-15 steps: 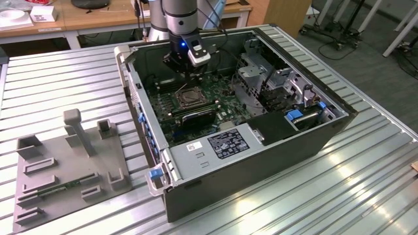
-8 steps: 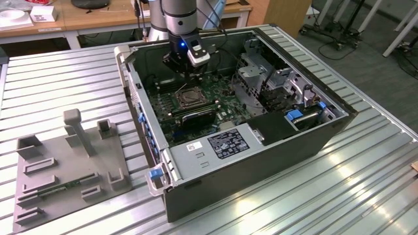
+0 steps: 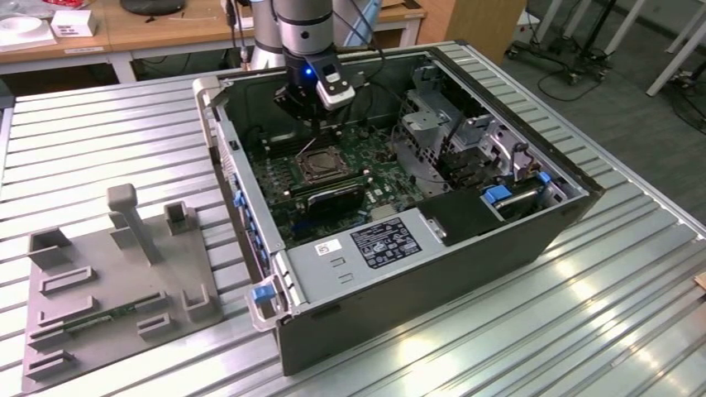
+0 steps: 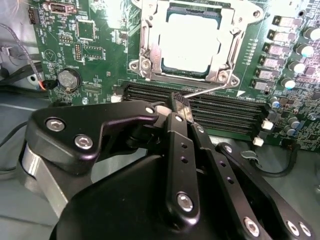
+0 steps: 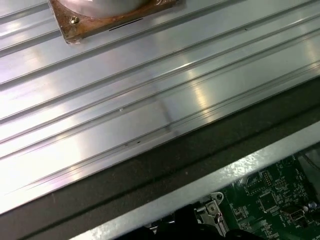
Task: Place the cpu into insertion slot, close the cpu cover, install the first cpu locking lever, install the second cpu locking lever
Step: 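Install the first cpu locking lever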
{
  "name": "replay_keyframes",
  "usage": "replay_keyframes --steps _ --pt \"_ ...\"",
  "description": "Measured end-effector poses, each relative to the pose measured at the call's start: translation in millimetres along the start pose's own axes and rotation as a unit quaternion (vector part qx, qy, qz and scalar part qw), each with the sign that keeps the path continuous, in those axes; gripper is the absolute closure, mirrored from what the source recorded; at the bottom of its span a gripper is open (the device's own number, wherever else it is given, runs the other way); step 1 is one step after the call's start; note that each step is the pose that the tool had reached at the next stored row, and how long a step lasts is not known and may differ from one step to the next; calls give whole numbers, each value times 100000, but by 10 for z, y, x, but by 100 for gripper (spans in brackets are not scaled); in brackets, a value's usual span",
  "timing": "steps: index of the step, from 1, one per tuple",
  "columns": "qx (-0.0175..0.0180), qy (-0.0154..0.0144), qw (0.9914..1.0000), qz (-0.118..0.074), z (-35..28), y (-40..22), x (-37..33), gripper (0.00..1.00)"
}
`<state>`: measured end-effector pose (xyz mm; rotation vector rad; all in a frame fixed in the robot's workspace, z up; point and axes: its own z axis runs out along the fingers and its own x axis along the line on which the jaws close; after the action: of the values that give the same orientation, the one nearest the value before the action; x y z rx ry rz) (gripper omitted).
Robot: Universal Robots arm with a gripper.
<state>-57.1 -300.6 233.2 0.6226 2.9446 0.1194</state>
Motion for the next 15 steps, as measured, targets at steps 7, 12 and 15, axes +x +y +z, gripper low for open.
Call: replay_keyframes --steps 7,12,15 --pt "-599 -41 99998 61 -7 -29 27 89" --pt "-2889 478 99956 382 -15 -64 60 89" --pt "-4649 1182 99883 669 -17 -92 50 89"
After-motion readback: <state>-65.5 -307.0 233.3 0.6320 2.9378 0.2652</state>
